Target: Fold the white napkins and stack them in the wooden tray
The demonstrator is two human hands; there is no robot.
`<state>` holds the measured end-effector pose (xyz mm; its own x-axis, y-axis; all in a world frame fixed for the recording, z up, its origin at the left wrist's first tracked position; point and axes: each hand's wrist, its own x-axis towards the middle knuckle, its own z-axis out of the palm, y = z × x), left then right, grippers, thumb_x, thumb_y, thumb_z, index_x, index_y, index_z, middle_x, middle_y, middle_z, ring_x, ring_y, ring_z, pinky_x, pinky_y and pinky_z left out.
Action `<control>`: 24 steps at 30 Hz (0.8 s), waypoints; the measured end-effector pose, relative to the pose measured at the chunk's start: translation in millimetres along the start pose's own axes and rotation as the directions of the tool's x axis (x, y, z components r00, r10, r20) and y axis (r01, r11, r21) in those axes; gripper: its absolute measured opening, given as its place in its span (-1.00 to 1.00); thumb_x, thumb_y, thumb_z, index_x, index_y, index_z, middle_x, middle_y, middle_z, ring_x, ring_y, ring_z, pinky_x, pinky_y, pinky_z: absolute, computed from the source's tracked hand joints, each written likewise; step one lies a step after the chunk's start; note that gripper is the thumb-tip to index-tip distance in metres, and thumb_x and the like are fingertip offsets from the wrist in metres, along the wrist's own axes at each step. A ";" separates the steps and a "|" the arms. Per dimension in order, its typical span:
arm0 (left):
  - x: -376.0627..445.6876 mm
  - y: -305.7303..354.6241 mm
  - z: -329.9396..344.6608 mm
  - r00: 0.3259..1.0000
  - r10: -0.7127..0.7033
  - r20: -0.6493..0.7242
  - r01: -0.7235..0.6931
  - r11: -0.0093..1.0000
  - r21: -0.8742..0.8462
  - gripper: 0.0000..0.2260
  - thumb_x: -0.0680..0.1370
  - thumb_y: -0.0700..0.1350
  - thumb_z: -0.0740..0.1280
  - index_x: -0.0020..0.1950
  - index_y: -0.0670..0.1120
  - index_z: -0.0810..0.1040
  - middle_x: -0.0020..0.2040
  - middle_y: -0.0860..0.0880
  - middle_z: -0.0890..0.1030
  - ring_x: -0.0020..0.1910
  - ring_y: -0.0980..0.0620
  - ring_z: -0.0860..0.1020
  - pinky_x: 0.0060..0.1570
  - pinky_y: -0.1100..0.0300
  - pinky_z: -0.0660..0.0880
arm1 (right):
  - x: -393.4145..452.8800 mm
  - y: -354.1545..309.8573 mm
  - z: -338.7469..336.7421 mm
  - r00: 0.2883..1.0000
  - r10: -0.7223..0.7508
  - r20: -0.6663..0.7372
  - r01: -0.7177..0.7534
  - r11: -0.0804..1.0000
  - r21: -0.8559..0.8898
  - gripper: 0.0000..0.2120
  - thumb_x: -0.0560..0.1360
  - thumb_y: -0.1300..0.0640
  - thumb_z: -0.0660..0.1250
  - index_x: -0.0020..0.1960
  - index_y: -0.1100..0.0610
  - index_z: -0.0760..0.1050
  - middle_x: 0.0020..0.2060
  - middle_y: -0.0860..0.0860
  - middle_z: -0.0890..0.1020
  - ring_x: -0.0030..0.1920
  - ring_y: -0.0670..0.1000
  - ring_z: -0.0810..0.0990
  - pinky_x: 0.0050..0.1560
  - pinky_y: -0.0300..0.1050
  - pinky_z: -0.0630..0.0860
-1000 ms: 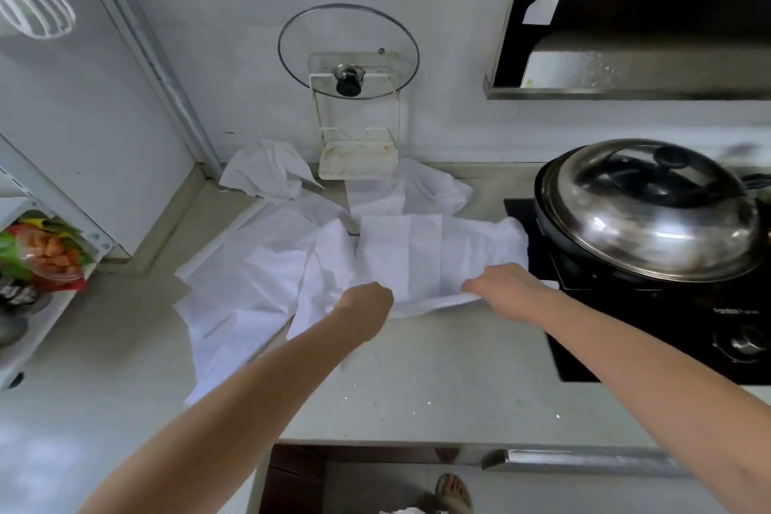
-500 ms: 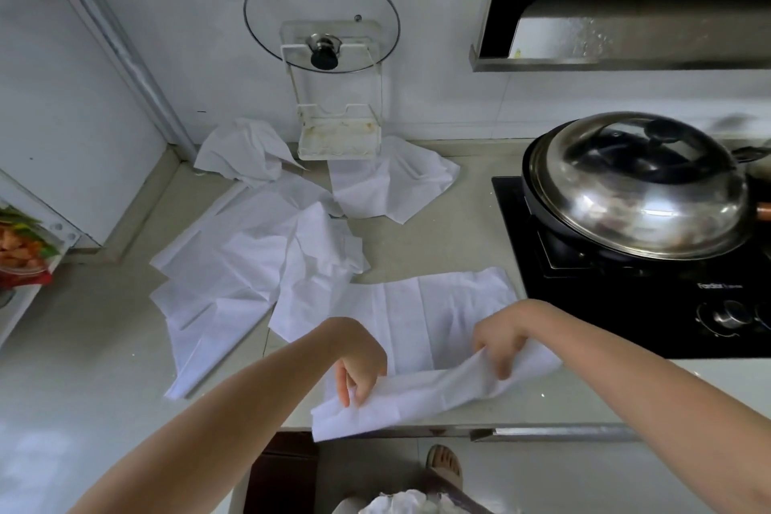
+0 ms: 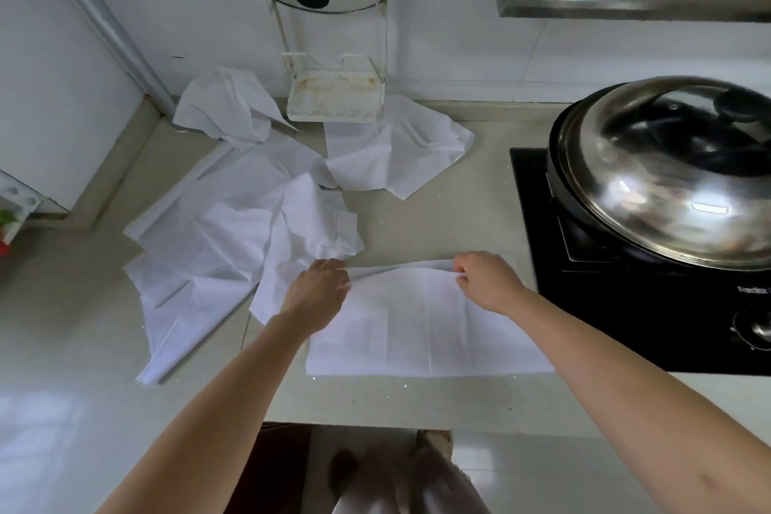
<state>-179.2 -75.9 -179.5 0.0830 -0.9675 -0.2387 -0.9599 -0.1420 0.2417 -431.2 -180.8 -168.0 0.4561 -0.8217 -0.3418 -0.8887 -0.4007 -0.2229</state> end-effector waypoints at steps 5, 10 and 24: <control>-2.6 -5.3 12.2 0.993 -0.117 -0.027 0.114 0.989 -0.096 -0.75 0.61 -0.05 0.25 0.17 -0.15 0.59 0.29 -0.02 0.47 0.23 -0.07 0.40 0.16 0.08 0.41 | 18.8 -15.8 22.2 0.991 -0.135 -0.021 0.136 0.990 0.046 -0.90 0.56 0.24 0.16 -0.08 0.19 0.43 0.03 0.13 0.47 0.06 0.13 0.45 -0.16 -0.14 0.25; -6.9 -4.7 6.9 0.968 -0.233 0.087 0.247 0.948 -0.200 -0.72 0.59 0.02 0.25 0.08 -0.16 0.60 0.02 -0.09 0.55 0.05 -0.07 0.48 0.00 0.15 0.44 | 27.3 -25.1 34.4 0.956 -0.292 0.007 0.290 0.953 0.091 -0.88 0.54 0.25 0.19 -0.10 0.28 0.46 0.03 0.11 0.38 -0.05 0.13 0.43 -0.18 -0.10 0.29; -62.6 -32.5 11.4 0.907 -0.318 0.278 0.414 0.546 -0.728 -0.71 0.47 0.08 0.43 -0.25 -0.14 0.58 -0.12 -0.13 0.62 -0.23 0.00 0.53 -0.06 0.12 0.54 | 2.4 -50.4 39.8 0.908 -0.410 0.089 0.411 0.912 0.013 -0.88 0.46 0.33 0.20 -0.20 0.16 0.35 -0.14 0.00 0.39 -0.21 0.03 0.39 -0.28 -0.06 0.31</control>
<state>-156.3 -8.4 -183.0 0.3057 -0.7740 -0.5544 -0.2944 -0.6306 0.7181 -383.4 -146.5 -193.9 0.7826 -0.5454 -0.3002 -0.6224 -0.6973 -0.3555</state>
